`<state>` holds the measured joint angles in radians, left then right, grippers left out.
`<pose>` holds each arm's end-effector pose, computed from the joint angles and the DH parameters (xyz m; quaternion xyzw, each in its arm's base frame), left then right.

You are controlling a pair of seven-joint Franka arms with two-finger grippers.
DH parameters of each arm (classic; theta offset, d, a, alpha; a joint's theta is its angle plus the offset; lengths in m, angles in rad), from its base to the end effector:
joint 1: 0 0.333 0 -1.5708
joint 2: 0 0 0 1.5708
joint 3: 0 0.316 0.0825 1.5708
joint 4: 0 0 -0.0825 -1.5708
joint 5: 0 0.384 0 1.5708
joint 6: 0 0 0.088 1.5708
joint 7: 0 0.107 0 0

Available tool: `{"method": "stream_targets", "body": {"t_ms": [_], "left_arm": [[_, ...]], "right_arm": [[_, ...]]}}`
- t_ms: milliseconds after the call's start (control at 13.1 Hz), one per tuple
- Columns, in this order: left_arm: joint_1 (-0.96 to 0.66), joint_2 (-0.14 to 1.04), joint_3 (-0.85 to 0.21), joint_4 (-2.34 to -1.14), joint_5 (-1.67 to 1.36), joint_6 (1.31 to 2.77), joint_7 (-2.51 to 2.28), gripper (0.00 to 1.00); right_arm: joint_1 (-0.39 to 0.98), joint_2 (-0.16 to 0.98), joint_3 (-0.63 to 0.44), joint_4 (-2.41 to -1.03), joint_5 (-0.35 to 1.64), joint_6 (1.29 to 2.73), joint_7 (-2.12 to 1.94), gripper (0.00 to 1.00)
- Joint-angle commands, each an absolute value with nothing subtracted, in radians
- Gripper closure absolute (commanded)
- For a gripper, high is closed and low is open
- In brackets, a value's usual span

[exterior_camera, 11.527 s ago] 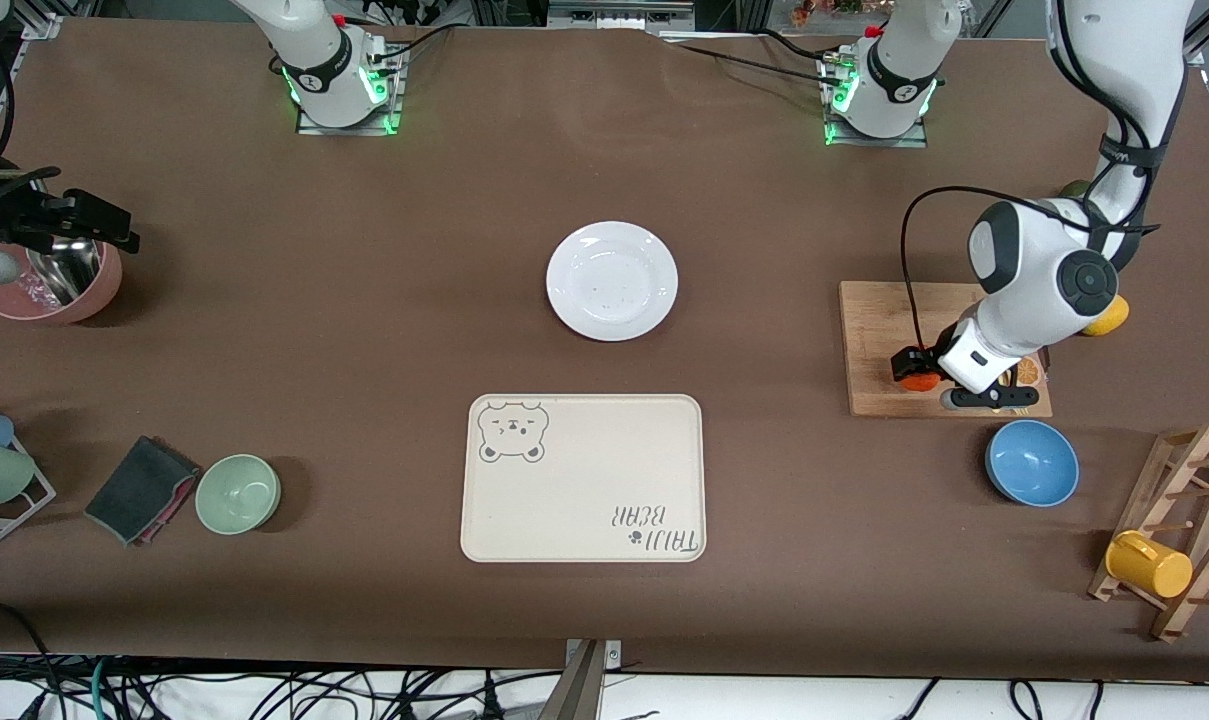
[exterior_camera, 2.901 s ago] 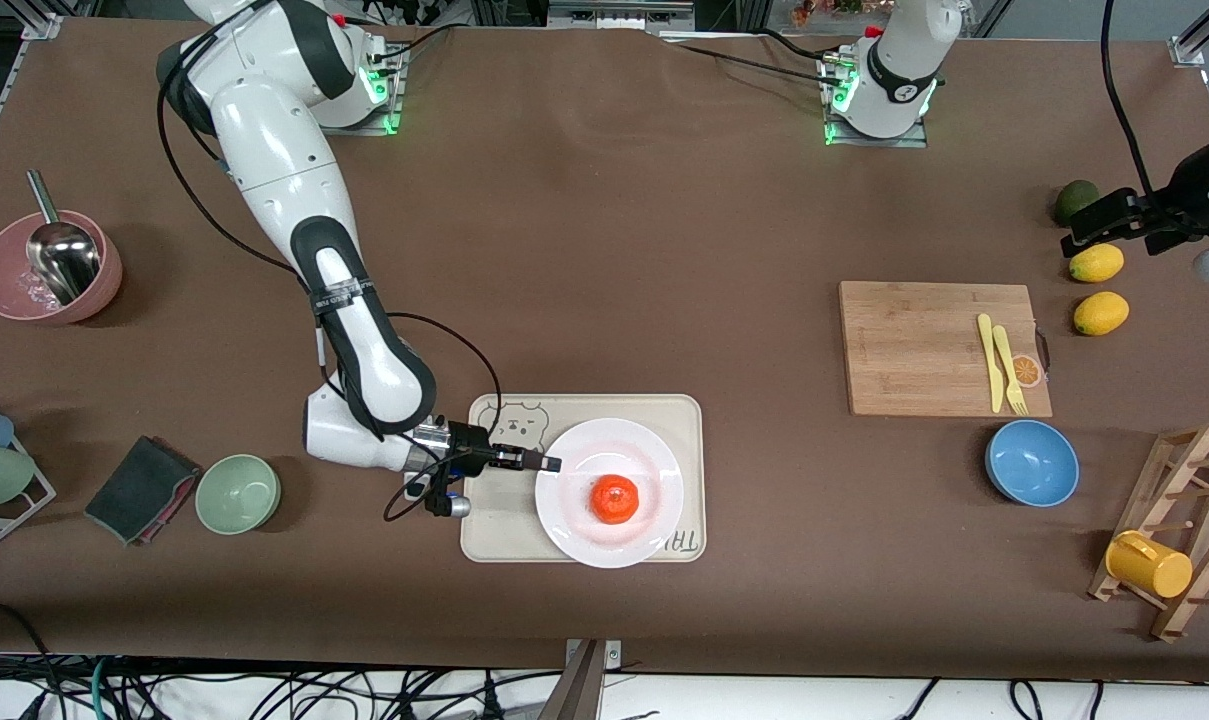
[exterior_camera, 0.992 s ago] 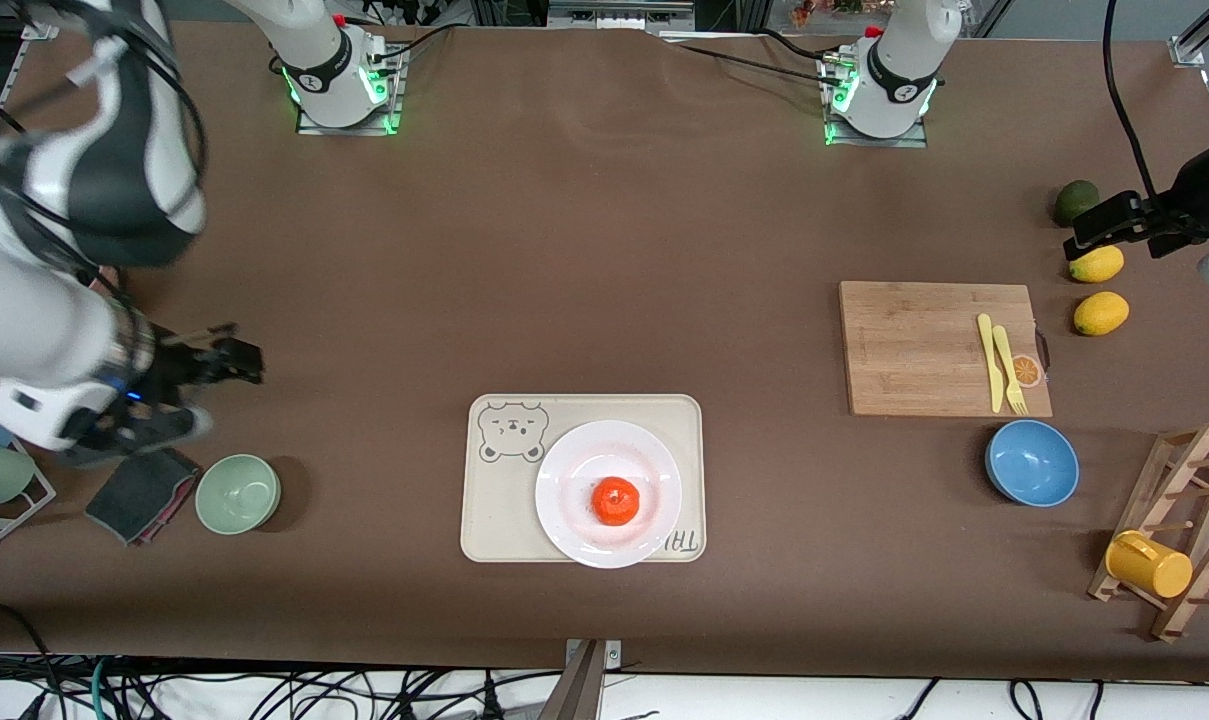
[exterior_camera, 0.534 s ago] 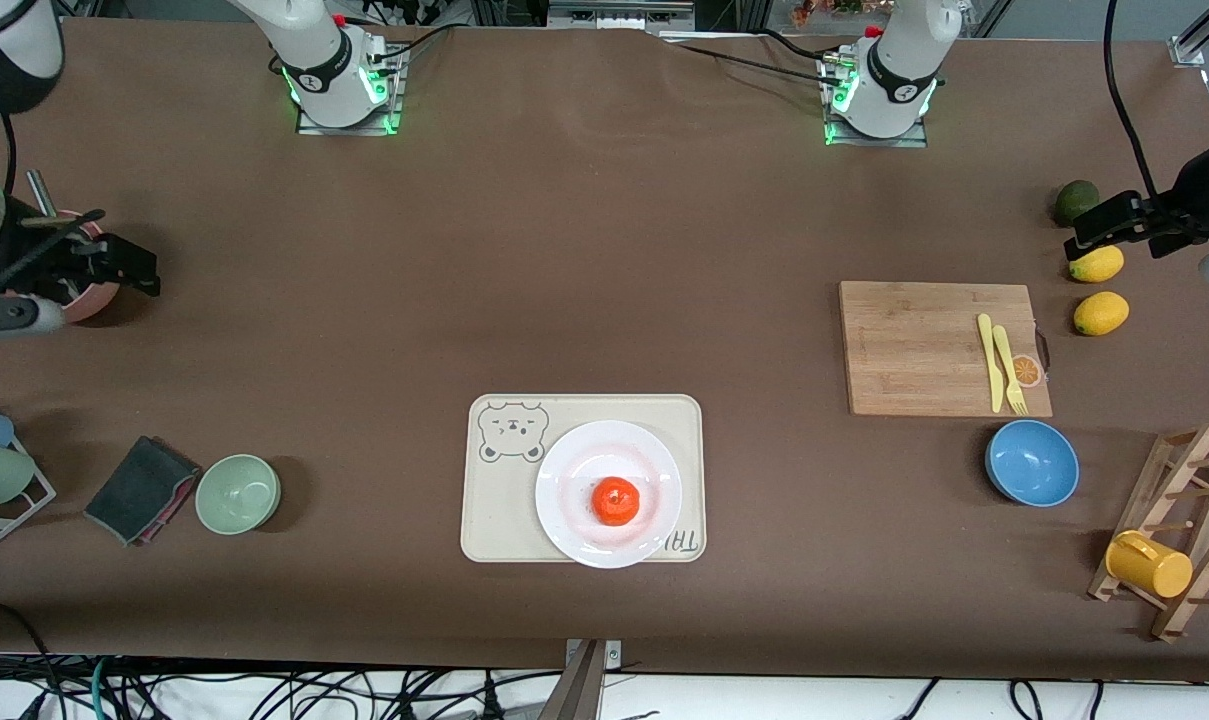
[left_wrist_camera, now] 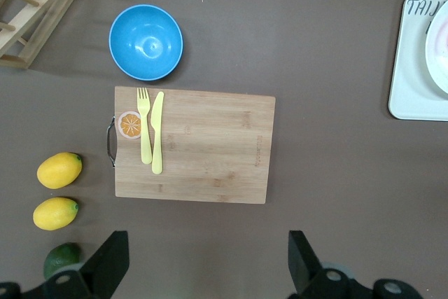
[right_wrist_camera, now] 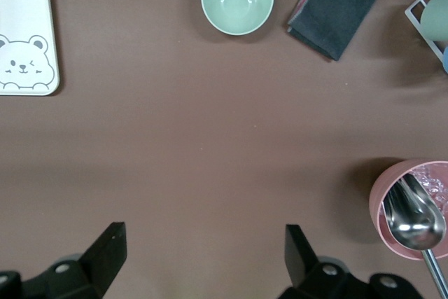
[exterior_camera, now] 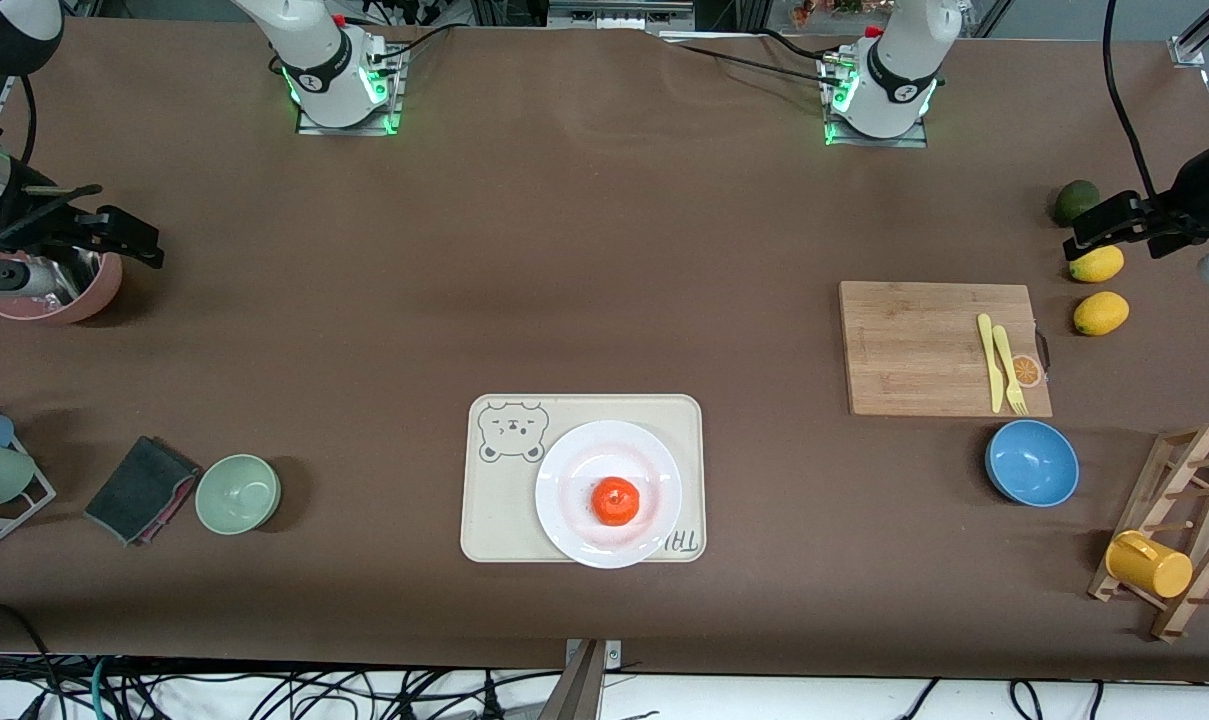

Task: Place orange and plate with both arms

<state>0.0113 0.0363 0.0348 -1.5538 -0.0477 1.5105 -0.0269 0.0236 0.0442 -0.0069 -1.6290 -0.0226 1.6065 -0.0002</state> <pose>0.5583 0.0200 0.6073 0.9983 0.0360 -0.0395 0.0236 0.5674 0.0072 0.5753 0.9993 0.0092 -0.0332 0.0117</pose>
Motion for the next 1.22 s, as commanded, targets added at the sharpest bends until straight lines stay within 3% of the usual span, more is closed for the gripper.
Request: {"method": "stream_targets", "body": {"t_ms": [0, 305, 534, 1145], "left_arm": [[0.009, 0.046, 0.035, -1.526, -0.044, 1.489, -0.006, 0.0], [0.011, 0.046, 0.035, -1.526, -0.044, 1.489, -0.008, 0.0], [0.009, 0.046, 0.034, -1.526, -0.044, 1.489, -0.008, 0.0], [0.011, 0.044, 0.034, -1.526, -0.044, 1.489, -0.008, 0.0]], "right_arm": [[0.025, 0.0, 0.002, -1.667, -0.028, 1.628, 0.008, 0.0], [0.07, -0.015, -0.002, -1.686, -0.012, 1.635, -0.003, 0.0], [0.063, -0.08, 0.0, -1.792, -0.011, 1.707, -0.008, 0.0], [-0.006, -0.055, -0.021, -1.769, 0.094, 1.706, -0.008, 0.0]]}}
